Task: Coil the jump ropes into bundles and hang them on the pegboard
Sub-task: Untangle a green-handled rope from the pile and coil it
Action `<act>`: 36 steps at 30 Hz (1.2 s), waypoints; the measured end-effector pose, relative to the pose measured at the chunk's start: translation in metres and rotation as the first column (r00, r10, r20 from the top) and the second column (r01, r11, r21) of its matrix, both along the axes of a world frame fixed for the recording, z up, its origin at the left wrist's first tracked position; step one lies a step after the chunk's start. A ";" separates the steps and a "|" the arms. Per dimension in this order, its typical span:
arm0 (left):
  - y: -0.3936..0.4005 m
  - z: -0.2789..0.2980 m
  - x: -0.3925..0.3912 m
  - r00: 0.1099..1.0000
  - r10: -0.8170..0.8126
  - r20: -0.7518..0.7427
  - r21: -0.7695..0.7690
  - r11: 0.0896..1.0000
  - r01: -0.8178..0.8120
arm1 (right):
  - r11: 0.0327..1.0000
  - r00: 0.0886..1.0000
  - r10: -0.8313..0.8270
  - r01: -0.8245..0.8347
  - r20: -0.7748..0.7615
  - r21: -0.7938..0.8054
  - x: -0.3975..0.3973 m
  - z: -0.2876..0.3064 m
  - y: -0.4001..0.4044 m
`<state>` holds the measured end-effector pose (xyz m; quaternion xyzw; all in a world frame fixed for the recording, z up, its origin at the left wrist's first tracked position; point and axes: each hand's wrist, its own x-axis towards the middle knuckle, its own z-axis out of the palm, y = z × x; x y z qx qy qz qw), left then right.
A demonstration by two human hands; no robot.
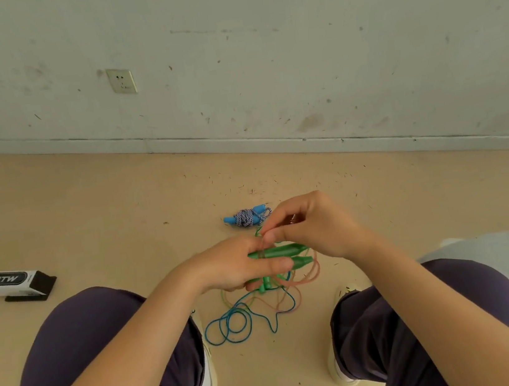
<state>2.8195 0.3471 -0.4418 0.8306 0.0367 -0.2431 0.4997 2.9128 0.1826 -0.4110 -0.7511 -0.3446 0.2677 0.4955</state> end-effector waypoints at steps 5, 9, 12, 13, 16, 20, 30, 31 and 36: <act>-0.002 0.007 -0.002 0.996 0.082 -0.043 -0.171 0.981 -0.088 | 1.000 0.998 0.016 -0.014 -0.067 0.025 0.006 -0.001 -0.005; 0.005 0.012 0.000 0.984 0.175 -0.025 -0.306 0.936 -0.175 | 0.995 0.993 -0.018 0.029 -0.116 0.095 0.005 0.001 -0.008; 0.005 0.017 -0.001 0.976 0.212 -0.051 -0.381 0.899 -0.215 | 0.996 0.992 0.042 -0.033 -0.116 0.082 0.004 0.003 -0.011; 0.005 0.017 -0.001 0.975 0.216 -0.058 -0.398 0.890 -0.221 | 0.996 0.992 0.067 -0.061 -0.106 0.064 0.005 0.003 -0.011; 0.007 0.016 -0.002 0.975 0.215 -0.057 -0.455 0.864 -0.217 | 0.993 0.993 0.116 -0.117 -0.029 -0.034 0.004 0.004 -0.012; 0.010 0.016 -0.001 0.977 0.206 -0.058 -0.482 0.851 -0.208 | 0.992 0.994 0.108 -0.107 0.017 -0.060 0.003 0.005 -0.013; 0.012 0.016 -0.003 0.992 0.117 -0.051 -0.486 0.865 -0.127 | 0.994 0.993 0.093 -0.096 -0.076 -0.044 0.011 0.001 -0.017; 0.012 0.016 -0.003 0.992 0.117 -0.042 -0.493 0.861 -0.122 | 0.995 0.992 0.092 -0.095 -0.086 -0.037 0.011 0.000 -0.016; 0.009 0.016 -0.001 0.960 0.280 0.014 -0.632 0.746 -0.209 | 0.981 0.952 0.069 -0.012 -0.298 0.192 0.015 -0.004 -0.013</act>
